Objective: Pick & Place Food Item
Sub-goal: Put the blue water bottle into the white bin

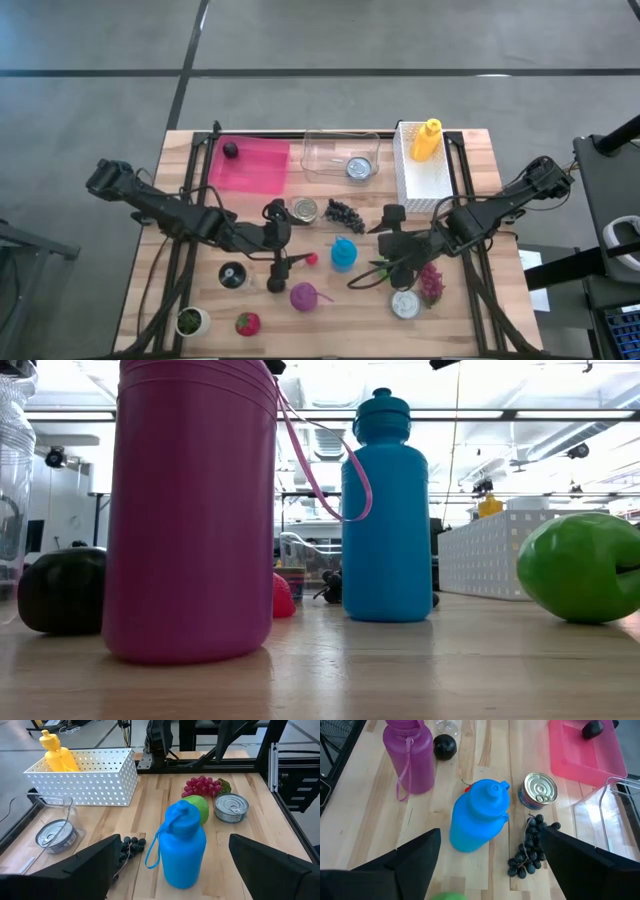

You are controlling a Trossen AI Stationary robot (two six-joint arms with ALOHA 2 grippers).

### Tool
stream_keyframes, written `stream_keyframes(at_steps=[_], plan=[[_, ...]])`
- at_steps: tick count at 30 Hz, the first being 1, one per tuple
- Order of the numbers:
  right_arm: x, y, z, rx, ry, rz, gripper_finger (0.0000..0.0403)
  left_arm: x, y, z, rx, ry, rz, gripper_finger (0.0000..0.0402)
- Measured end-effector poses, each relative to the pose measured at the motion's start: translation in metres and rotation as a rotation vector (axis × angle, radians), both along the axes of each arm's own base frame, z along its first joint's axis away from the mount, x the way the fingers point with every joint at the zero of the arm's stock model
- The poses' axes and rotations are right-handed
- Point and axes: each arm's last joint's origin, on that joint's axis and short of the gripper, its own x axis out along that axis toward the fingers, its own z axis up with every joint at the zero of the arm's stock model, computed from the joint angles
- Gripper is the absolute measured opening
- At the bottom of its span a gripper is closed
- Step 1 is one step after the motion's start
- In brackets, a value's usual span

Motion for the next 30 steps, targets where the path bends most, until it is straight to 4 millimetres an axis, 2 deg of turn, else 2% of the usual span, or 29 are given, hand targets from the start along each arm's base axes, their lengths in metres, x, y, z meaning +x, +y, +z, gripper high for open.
stream_keyframes(at_steps=[12, 22, 26, 30], plan=[[0.001, 0.001, 0.001, 0.009, -0.018, 0.000, 0.0332, 0.000, 0.000, 0.000, -0.001, 0.000, 0.000, 0.0362], [0.008, 0.004, 0.003, 0.067, -0.112, -0.008, 0.0320, 0.000, 0.000, 0.000, -0.003, -0.001, 0.001, 0.0359], [0.009, 0.005, -0.004, 0.056, -0.113, 0.004, 0.0299, 0.000, 0.000, 0.000, -0.003, -0.001, 0.001, 0.0364], [0.009, 0.005, -0.011, 0.054, -0.111, 0.016, 0.0257, 0.000, 0.000, 0.000, -0.003, -0.001, 0.001, 0.0368]])
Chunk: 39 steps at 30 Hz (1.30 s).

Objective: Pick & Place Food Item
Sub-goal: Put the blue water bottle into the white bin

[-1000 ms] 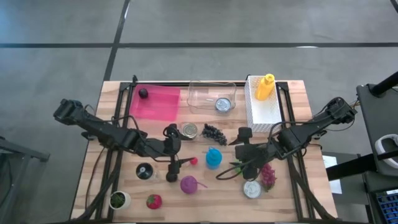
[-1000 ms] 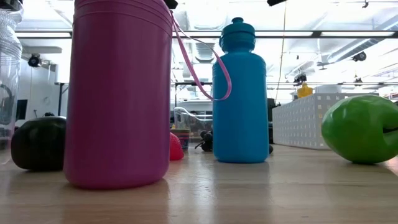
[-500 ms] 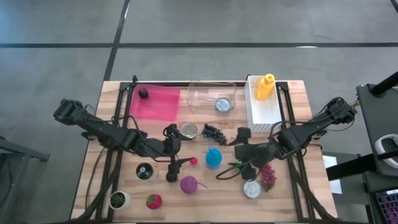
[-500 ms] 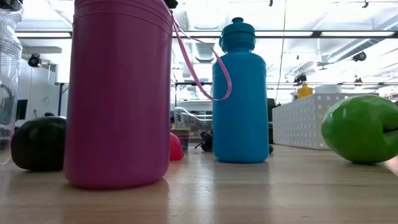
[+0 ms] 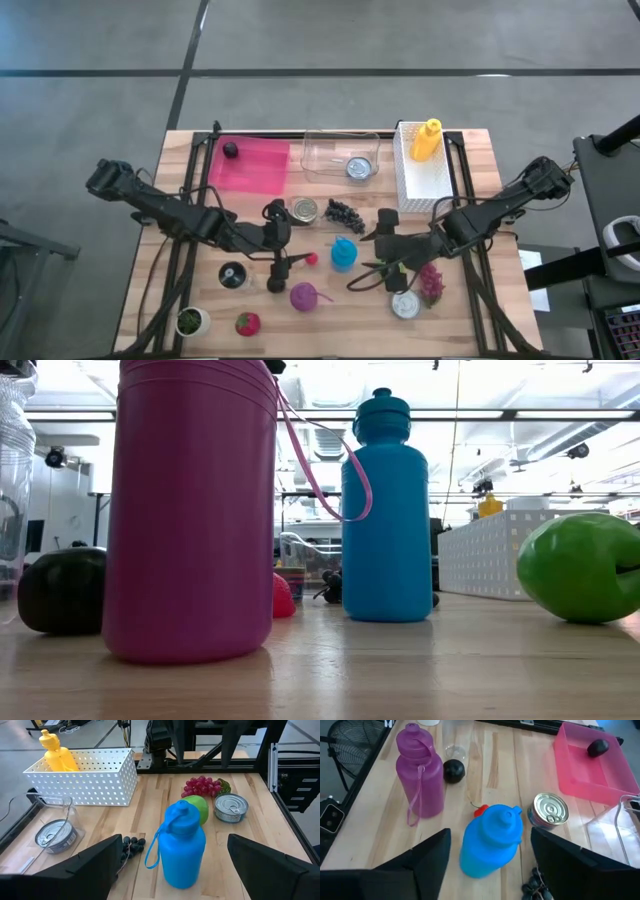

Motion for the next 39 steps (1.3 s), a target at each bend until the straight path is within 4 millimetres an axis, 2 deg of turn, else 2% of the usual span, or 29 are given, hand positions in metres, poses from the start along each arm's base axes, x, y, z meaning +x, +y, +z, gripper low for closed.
stream_keyframes(at_steps=[5, 10, 15, 24, 33, 39], plan=[[0.003, -0.001, -0.010, 0.002, -0.025, 0.001, 0.0215, 0.000, 0.000, 0.000, 0.000, 0.000, 0.000, 0.0369], [0.010, -0.007, -0.019, 0.026, -0.096, -0.022, 0.0201, 0.000, 0.000, 0.000, 0.000, 0.000, 0.000, 0.0363], [0.016, -0.018, -0.027, 0.064, -0.115, -0.037, 0.0199, 0.000, 0.000, 0.000, 0.000, 0.000, 0.000, 0.0357], [0.022, -0.026, -0.030, 0.114, -0.161, -0.029, 0.0201, 0.000, 0.000, 0.000, 0.000, 0.000, 0.000, 0.0363], [0.030, -0.025, -0.038, 0.120, -0.173, -0.034, 0.0201, 0.000, 0.000, 0.000, 0.000, 0.000, 0.000, 0.0370], [0.038, -0.022, -0.053, 0.096, -0.120, -0.033, 0.0201, 0.000, 0.000, 0.000, 0.001, 0.001, 0.000, 0.0363]])
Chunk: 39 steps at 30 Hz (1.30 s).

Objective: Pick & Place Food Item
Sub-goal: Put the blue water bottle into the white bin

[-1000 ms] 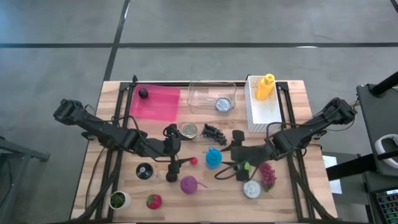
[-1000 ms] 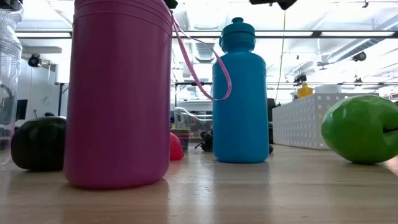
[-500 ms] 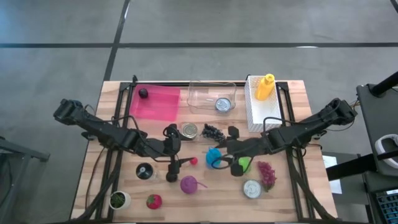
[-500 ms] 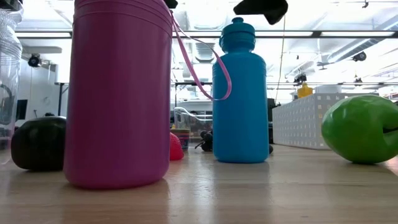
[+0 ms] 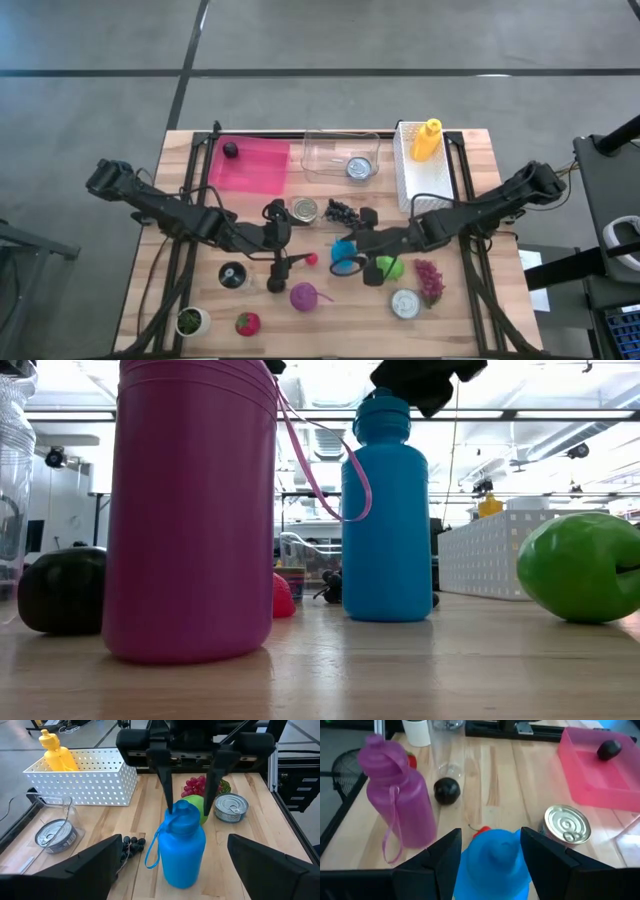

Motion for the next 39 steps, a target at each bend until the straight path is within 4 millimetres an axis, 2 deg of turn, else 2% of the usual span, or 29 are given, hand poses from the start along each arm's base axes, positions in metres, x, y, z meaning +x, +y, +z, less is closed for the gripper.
stream_keyframes(at_steps=[8, 24, 39], plan=[[0.0000, 0.0001, 0.0019, 0.002, -0.005, 0.000, 0.0197, 0.0000, 0.0000, -0.0002, 0.000, 0.001, 0.000, 0.0356], [-0.0017, -0.0004, -0.0001, -0.012, 0.021, 0.002, 0.0143, -0.0001, 0.0000, -0.0003, 0.000, 0.001, 0.000, 0.0368], [-0.0022, -0.0006, 0.0002, -0.029, 0.023, 0.012, 0.0049, -0.0001, 0.0000, -0.0005, 0.000, 0.001, 0.000, 0.0359]])
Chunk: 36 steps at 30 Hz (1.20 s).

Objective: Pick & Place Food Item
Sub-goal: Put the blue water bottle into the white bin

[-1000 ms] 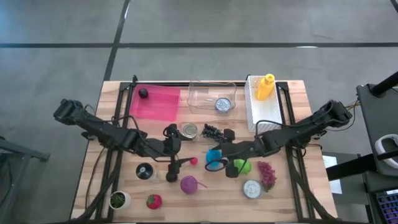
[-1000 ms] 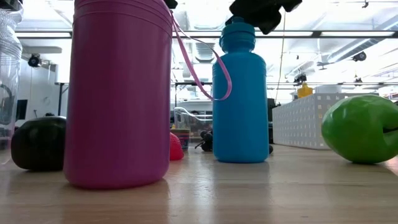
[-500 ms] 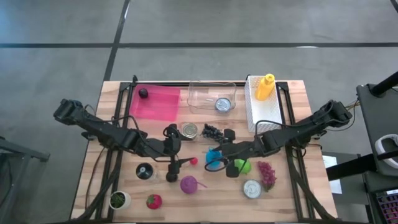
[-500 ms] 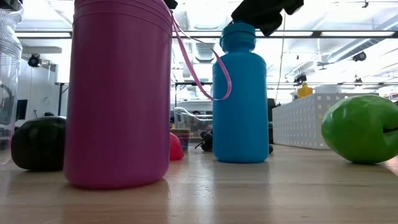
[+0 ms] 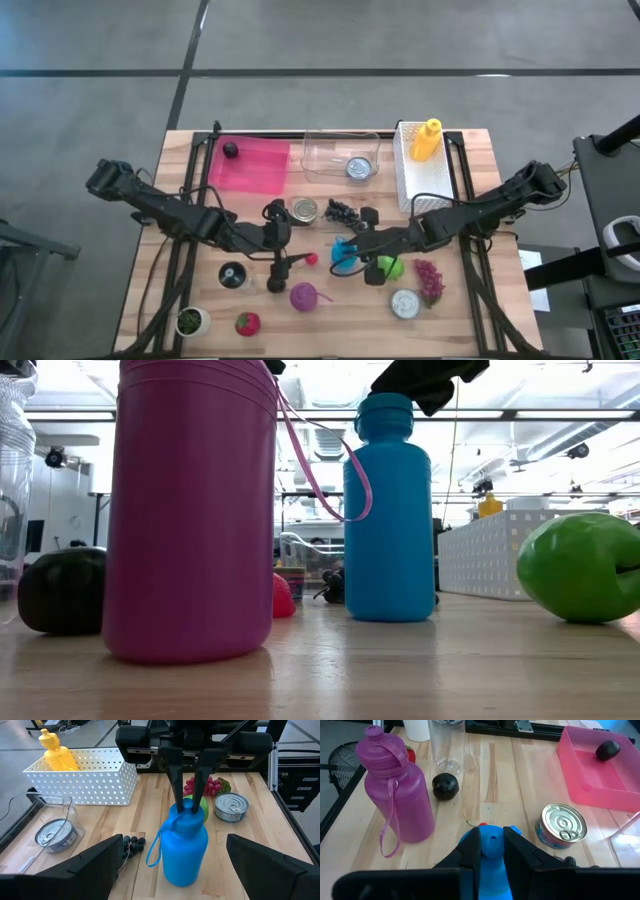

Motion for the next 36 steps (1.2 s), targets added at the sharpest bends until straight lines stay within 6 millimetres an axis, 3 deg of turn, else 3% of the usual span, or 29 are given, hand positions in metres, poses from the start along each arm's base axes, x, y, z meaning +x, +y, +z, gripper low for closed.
stream_keyframes(at_steps=[15, 22, 27, 36], plan=[[0.001, 0.000, 0.008, 0.003, -0.010, 0.001, 0.0056, 0.000, 0.000, 0.000, 0.000, 0.000, 0.000, 0.0365], [-0.002, -0.001, 0.034, 0.007, -0.020, 0.001, 0.0056, 0.000, 0.000, 0.000, 0.000, 0.000, 0.000, 0.0356], [-0.012, -0.007, 0.066, 0.009, -0.045, -0.016, 0.0056, 0.000, 0.000, 0.000, 0.000, 0.000, 0.000, 0.0358], [-0.050, -0.046, 0.116, -0.055, -0.139, -0.246, 0.0056, 0.000, 0.000, 0.000, 0.000, 0.000, 0.000, 0.0369]])
